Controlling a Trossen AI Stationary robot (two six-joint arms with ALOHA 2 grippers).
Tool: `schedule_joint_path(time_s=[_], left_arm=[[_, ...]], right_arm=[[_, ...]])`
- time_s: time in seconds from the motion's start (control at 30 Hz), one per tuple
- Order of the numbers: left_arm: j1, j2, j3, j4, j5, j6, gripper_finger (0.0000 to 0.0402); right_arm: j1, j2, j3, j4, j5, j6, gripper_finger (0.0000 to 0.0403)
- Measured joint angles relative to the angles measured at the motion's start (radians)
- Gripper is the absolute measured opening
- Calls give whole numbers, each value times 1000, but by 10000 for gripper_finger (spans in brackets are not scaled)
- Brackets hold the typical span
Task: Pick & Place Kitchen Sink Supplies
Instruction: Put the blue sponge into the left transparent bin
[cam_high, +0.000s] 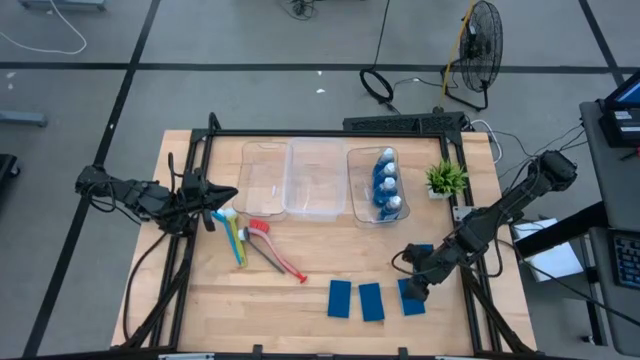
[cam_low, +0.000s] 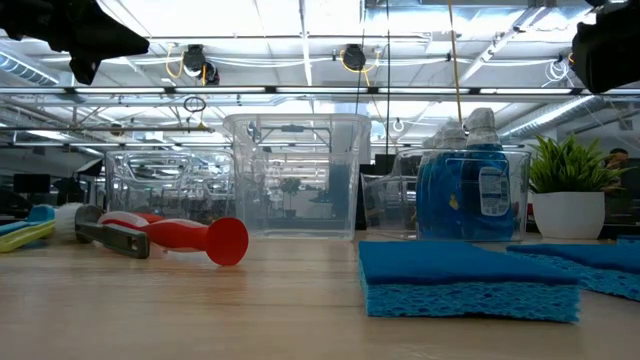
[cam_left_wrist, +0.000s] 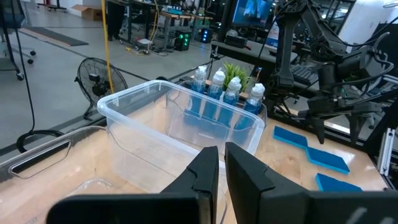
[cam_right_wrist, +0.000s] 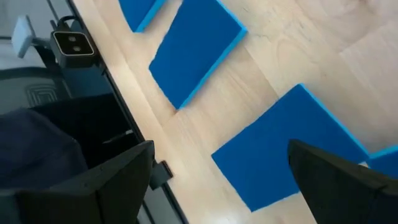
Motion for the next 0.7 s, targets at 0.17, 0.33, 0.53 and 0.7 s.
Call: schedule_joint_path(time_s=[0.17, 0.33, 0.53, 0.7], left_arm=[[0, 0, 0, 0, 0, -3, 33], [0, 0, 0, 0, 0, -4, 33], [0, 0, 0, 0, 0, -4, 33], [0, 0, 0, 0, 0, -4, 33]], right_arm=[[-1, 0, 0, 10, 3, -9, 357], [-1, 0, 0, 72, 92, 14, 357], [-1, 0, 0, 167, 151, -5, 357], [8, 0, 0, 128, 196, 65, 357]])
